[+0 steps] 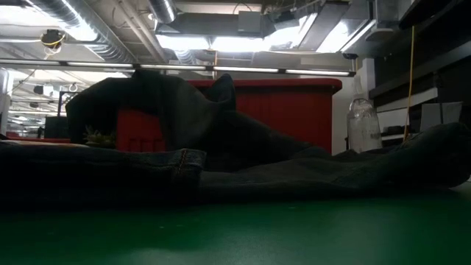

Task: Fold laundry
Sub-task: Fold the dark blue jeans

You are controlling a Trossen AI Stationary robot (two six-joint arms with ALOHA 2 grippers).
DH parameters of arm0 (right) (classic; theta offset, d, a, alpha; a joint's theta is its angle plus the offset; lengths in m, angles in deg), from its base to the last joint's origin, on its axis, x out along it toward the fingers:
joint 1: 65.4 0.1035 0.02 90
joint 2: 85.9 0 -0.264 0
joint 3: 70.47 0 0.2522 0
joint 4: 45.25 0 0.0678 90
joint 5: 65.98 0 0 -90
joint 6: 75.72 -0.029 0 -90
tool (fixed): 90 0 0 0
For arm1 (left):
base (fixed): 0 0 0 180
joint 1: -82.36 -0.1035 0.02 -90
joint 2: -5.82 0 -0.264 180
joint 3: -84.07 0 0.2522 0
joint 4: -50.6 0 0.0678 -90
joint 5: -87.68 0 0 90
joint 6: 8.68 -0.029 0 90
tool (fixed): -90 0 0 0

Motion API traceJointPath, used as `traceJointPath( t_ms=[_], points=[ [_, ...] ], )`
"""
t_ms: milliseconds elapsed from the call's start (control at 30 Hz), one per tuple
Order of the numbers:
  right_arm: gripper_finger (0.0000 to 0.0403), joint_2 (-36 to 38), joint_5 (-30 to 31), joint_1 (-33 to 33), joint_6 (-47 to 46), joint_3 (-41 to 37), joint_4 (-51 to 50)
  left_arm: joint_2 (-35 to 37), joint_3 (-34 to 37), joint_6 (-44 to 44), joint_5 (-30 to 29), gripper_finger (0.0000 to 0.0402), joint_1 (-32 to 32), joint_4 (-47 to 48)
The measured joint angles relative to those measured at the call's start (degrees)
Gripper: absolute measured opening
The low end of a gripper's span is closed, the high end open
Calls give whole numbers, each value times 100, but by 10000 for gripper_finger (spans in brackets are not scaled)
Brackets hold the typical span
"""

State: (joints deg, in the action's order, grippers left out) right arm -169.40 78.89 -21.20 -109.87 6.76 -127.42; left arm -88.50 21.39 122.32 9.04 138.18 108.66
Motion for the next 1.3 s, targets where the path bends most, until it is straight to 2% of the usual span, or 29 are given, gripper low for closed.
traceJointPath(
  t_ms=[233, 333, 533, 600, 833, 1033, 1300],
  points=[
    [186, 0, -2, 2, 0, 0, 4, -23, 1, -136, -125, 117, 12, 4],
    [186, 0, 0, 0, 0, 0, 4, -25, 6, -155, -168, 91, 12, 2],
    [186, 0, 0, 0, 2, 0, 4, -38, 14, -144, -194, 14, 15, 12],
    [186, 2, 0, 0, 2, 0, 4, -38, 14, -142, -172, 6, 10, 10],
    [186, 0, 0, 0, 2, 0, 2, -55, 23, -341, 511, 60, -177, -69],
    [186, 0, 0, 1, 13, 0, -7, -80, 36, -562, 1580, 120, -422, -308],
    [186, 0, 0, 2, 15, 0, -17, -66, 34, -694, 1857, 161, -468, -344]
  ],
)
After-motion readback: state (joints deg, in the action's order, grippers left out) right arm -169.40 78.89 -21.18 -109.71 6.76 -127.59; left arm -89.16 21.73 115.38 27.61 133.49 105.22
